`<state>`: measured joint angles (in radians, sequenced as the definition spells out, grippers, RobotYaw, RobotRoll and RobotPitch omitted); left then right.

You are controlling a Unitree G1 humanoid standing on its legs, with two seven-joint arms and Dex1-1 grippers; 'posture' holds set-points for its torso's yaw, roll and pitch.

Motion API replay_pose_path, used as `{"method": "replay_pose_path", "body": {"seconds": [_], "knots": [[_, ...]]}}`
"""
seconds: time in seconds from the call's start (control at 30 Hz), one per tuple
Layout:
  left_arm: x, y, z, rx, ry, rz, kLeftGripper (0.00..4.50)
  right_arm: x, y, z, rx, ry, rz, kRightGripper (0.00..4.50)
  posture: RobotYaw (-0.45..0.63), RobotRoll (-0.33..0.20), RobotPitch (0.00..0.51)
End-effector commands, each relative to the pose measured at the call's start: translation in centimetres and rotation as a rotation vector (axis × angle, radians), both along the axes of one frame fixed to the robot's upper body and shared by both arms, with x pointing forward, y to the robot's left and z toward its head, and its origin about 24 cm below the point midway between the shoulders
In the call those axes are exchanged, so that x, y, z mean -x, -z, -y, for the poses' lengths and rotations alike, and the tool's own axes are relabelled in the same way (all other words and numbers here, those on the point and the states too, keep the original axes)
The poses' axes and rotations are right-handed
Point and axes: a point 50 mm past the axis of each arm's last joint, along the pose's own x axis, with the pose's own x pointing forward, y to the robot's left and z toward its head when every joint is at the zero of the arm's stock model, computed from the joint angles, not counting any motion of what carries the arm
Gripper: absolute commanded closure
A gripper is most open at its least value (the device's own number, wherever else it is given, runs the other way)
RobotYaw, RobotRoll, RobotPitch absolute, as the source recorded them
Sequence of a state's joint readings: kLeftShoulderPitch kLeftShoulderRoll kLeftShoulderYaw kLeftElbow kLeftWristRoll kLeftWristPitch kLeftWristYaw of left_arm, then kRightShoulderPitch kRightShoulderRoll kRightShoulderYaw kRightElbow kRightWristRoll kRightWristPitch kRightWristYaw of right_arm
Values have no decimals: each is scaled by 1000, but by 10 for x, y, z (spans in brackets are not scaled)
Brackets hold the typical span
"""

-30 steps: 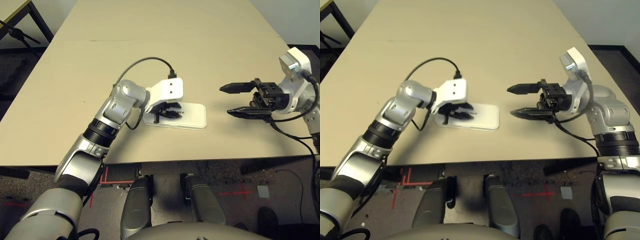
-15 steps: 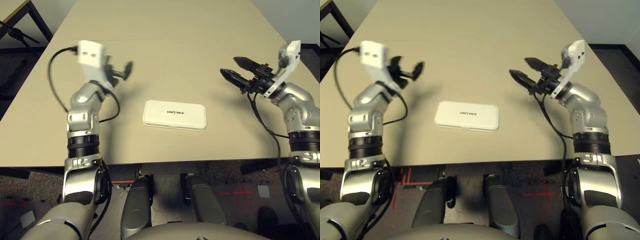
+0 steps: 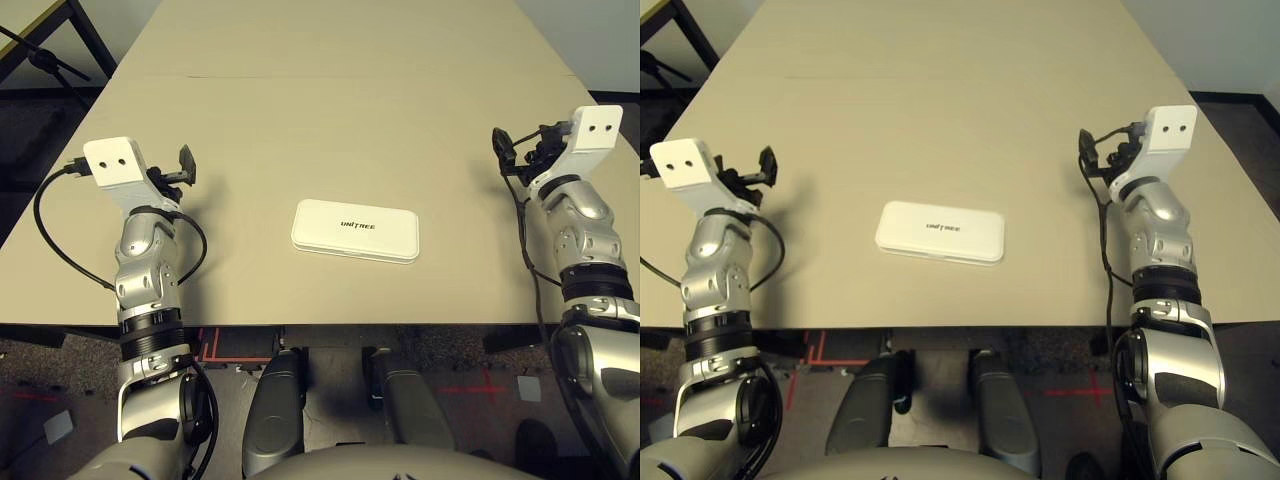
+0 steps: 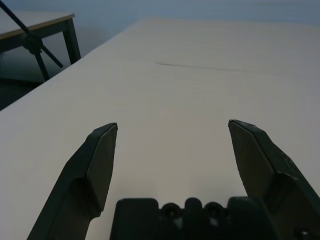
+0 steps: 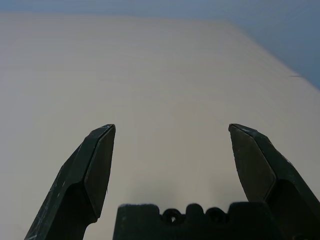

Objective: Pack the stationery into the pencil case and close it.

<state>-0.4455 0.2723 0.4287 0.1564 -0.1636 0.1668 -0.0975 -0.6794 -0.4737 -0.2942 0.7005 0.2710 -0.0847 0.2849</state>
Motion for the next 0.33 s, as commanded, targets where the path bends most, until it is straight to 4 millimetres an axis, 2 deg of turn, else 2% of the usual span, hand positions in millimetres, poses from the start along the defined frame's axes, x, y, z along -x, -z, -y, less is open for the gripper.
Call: {"method": "replay_pose_path", "body": {"seconds": [0.03,0.17,0.33], "knots": [[-1,2,0,9,10,5,36,7,12,10,-39,117,1,0,-30,0,182],[-1,3,2,1,25,5,36,12,22,13,-69,204,-9,0,-30,0,177],[1,2,-1,-4,30,7,36,14,30,8,-93,210,-29,0,-32,0,177]]}}
